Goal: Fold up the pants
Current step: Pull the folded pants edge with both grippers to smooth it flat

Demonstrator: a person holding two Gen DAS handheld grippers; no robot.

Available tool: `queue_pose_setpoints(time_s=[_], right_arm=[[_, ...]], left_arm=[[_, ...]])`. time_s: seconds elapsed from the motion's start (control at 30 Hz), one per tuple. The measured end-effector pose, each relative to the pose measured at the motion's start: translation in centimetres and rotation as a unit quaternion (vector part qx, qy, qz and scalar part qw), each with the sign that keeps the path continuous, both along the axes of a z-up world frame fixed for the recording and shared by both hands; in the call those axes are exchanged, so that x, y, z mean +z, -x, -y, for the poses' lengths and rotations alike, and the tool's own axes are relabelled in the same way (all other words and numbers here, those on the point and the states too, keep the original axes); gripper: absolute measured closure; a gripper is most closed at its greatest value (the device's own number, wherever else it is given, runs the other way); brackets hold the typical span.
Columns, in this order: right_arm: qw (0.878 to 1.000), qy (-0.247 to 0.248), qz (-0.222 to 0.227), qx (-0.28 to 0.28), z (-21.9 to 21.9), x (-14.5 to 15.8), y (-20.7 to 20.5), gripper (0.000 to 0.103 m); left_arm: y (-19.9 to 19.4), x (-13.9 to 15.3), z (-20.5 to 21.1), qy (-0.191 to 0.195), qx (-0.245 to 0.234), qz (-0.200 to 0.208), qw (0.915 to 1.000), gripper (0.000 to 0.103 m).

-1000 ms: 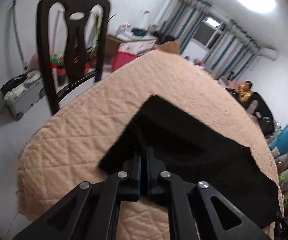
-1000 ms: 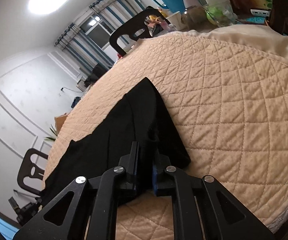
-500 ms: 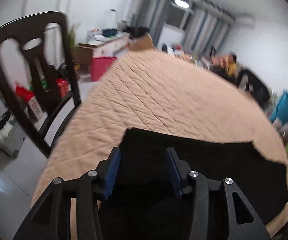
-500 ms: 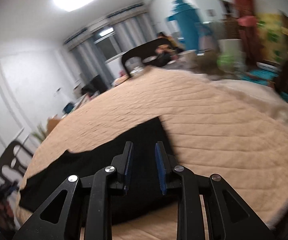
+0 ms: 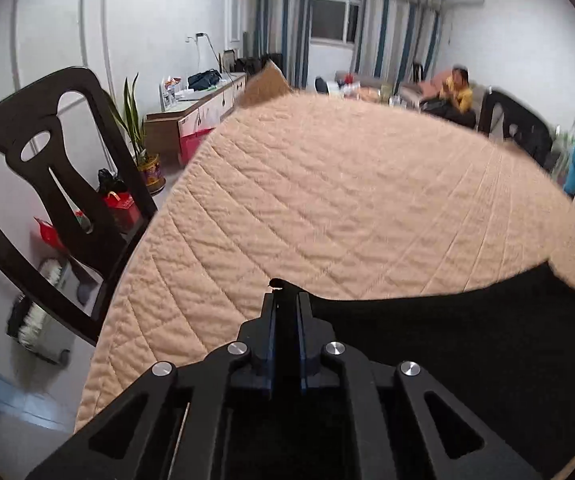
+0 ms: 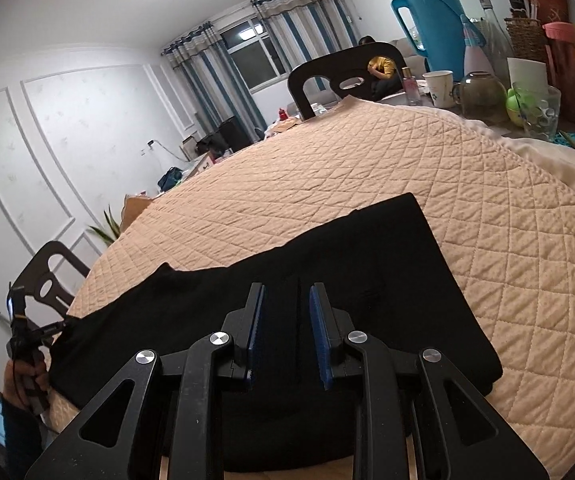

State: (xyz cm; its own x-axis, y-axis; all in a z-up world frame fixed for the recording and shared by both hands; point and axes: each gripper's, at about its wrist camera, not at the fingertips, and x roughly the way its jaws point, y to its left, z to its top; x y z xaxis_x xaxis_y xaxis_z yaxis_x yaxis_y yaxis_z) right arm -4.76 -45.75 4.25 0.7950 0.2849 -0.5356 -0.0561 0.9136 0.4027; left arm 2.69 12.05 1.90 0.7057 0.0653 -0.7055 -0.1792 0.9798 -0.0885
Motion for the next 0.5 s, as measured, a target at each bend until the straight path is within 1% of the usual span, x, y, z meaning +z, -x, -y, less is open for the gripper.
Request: queue_pose_setpoints(time_s=[0.03, 0.07, 0.1, 0.17, 0.23, 0.3, 0.37, 0.4, 0.43, 0.47, 0.5], right_arm=[[1.000, 0.001, 0.000, -0.003, 0.2, -0.1, 0.0, 0.080], [1.000, 0.002, -0.001, -0.007, 0.2, -0.2, -0.1, 0.080], [1.000, 0.003, -0.006, -0.011, 0.5, -0.5, -0.3, 0.080], [1.000, 0.009, -0.020, -0.018, 0.9, -1.2, -0.6, 0.080], [0.999, 0.013, -0.034, -0.023, 1.3, -1.9, -0.6, 0.080], [0.999, 0.020, -0.033, -0.022, 1.5, -2.1, -0.2, 0.080], [0.998, 0.043, -0.029, -0.018, 1.3, -2.0, 0.4, 0.080], [0.998, 0.058, -0.030, -0.013, 1.1, -2.0, 0.7, 0.080], [0.997, 0.065, -0.030, -0.007, 1.0, -2.2, 0.9, 0.080], [0.997, 0.071, -0.027, 0.000, 0.9, -2.3, 1.3, 0.080], [0.997, 0.076, -0.024, 0.004, 0.9, -2.3, 1.5, 0.080]], left_arm=[[-0.2, 0.0, -0.8, 0.015, 0.003, 0.001, 0.9999, 0.092], [-0.4, -0.2, -1.4, 0.029, 0.009, -0.001, 0.9995, 0.089], [-0.5, -0.5, -2.0, 0.034, 0.016, -0.006, 0.9993, 0.086], [-0.6, -0.8, -2.9, 0.033, 0.033, -0.011, 0.9989, 0.086], [0.1, -0.3, -3.7, 0.029, 0.052, -0.001, 0.9982, 0.086], [1.8, 0.6, -4.0, 0.040, 0.055, 0.020, 0.9975, 0.085], [4.1, 1.6, -3.5, 0.054, 0.040, 0.047, 0.9966, 0.083], [5.4, 1.9, -2.7, 0.059, 0.025, 0.059, 0.9962, 0.079], [6.3, 1.9, -1.9, 0.060, 0.009, 0.063, 0.9962, 0.076], [6.7, 1.7, -1.0, 0.059, -0.011, 0.060, 0.9964, 0.074], [7.0, 1.1, 0.0, 0.058, -0.035, 0.052, 0.9964, 0.073]])
